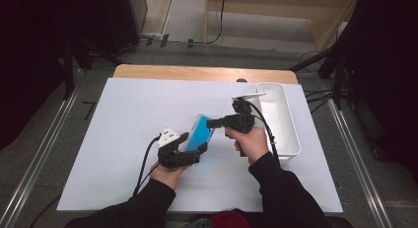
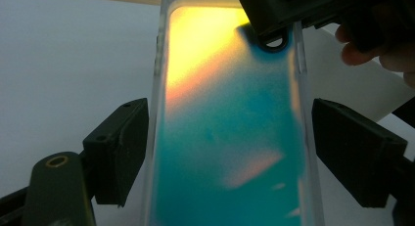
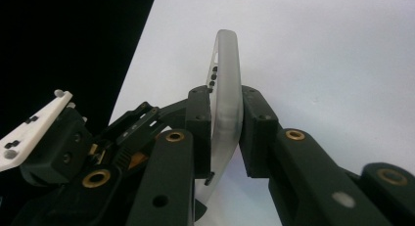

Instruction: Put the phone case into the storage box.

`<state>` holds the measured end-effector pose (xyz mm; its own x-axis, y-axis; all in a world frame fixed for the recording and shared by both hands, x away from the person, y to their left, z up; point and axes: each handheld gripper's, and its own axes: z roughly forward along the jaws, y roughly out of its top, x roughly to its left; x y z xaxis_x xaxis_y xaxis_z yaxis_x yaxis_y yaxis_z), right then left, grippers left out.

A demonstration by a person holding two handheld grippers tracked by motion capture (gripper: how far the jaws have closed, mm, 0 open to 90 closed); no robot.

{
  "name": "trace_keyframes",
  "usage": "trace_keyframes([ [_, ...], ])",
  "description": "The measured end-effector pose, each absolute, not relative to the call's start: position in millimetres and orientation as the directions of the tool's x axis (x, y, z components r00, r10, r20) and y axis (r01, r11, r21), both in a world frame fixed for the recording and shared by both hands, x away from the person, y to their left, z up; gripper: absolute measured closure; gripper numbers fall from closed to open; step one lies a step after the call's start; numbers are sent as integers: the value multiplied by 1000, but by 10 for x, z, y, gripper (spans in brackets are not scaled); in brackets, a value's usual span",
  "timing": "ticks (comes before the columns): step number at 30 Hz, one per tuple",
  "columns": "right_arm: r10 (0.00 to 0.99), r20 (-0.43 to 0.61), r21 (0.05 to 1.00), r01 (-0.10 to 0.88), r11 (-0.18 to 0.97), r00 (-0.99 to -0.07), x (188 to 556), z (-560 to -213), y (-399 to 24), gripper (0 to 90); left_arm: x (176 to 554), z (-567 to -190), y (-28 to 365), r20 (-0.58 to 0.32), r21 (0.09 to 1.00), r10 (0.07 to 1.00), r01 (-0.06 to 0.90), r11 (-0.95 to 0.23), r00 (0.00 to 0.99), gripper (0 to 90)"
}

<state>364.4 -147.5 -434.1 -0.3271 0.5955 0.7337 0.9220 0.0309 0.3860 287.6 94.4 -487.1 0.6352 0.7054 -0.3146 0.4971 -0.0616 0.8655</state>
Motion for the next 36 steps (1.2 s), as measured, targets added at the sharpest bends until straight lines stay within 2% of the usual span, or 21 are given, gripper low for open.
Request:
trace_keyframes([
  [16, 594, 721, 415, 909, 42, -357, 3602, -4220, -1457, 772, 2902, -4773, 943, -280, 867, 692, 484, -114, 665, 162],
  [19, 585, 727, 418, 907, 39, -360, 3598, -4196, -1467, 773, 2921, -4738, 942, -283, 860, 688, 495, -127, 668, 130],
  [22, 606, 693, 458, 888, 47, -390, 3575, -4133, -1477, 773, 2952, -4700, 965, -310, 841, 682, 526, -129, 663, 129],
  [36, 650, 613, 539, 839, 73, -450, 3540, -4020, -1560, 772, 3013, -4618, 1018, -327, 798, 682, 577, -171, 655, 134],
])
